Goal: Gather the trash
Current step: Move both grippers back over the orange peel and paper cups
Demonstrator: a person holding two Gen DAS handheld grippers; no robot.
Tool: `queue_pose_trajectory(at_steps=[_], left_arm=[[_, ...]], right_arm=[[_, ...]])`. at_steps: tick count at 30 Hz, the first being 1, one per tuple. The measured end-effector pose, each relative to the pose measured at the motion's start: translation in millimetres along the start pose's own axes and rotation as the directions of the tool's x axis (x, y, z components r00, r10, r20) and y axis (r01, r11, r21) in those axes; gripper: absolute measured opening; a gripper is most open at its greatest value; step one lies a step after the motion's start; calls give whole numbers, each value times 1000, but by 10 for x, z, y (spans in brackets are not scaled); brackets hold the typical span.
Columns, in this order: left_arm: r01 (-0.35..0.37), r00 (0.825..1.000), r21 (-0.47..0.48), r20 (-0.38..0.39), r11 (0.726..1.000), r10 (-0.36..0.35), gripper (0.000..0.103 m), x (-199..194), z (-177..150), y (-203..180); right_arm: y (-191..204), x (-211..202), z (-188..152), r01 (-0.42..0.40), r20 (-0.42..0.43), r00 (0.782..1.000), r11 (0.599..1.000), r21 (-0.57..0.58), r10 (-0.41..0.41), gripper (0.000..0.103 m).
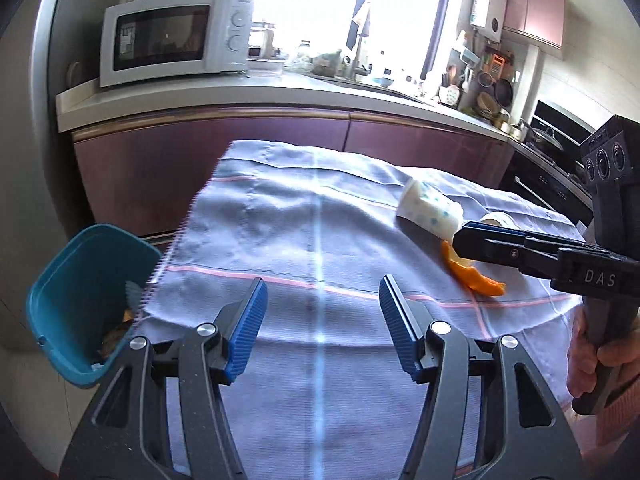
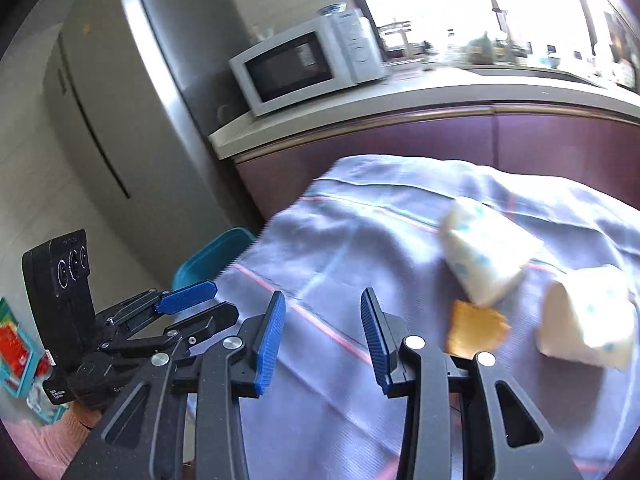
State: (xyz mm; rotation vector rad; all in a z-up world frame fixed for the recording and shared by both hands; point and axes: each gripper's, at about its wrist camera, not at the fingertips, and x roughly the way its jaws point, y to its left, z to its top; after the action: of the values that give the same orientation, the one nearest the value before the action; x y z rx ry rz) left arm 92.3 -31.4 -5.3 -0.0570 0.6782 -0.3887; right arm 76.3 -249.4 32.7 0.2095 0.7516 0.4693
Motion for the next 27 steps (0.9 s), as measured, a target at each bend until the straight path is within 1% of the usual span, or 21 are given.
queue_pose_trajectory(at_steps=[5,7,13,18,27], left_arm=[[72,996,42,-48,996,-70,58,217,-15,-441],[102,993,50,-66,994,-99,58,299,4,-548],[156,983,46,-110,987,-150,58,543,69,-791],[162,979,47,-136,986,-154,58,735,141,-906],[155,974,37,-174,987,-146,58,967,94,-1082]], right_arm=[[-435,-334,-136,80,38,996,994,72,-83,37],[-584,-434,-172,104,56,992,990,100,-110,37],[-971,-680,-178,163,99,978,972,171,-182,37],[-1234,-791,-201,190,116,969,957,219,-219,37],[-1538,-800,-245,205,104,965,942,264,-239,39]])
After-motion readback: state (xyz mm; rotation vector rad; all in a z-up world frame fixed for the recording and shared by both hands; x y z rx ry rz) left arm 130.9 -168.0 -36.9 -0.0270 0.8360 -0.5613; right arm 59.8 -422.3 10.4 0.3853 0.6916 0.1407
